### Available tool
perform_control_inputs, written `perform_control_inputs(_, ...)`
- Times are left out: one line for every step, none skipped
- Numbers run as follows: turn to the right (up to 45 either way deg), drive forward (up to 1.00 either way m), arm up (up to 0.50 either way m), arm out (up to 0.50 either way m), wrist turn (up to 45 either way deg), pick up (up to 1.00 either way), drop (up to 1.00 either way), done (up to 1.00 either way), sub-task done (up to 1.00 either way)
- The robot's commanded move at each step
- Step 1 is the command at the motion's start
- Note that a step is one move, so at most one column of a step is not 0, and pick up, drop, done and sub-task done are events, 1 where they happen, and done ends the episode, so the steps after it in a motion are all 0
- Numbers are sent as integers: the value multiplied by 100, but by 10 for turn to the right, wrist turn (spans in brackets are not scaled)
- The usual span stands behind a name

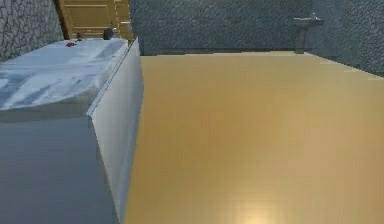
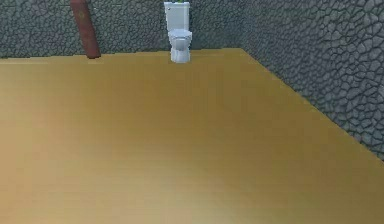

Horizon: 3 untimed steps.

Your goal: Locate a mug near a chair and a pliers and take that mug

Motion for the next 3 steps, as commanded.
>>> perform_control_inputs(0,100,0,0,0,0,0,0,0)
perform_control_inputs(0,90,0,0,0,0,0,0,0)
perform_control_inputs(-60,0,0,0,0,0,0,0,0)
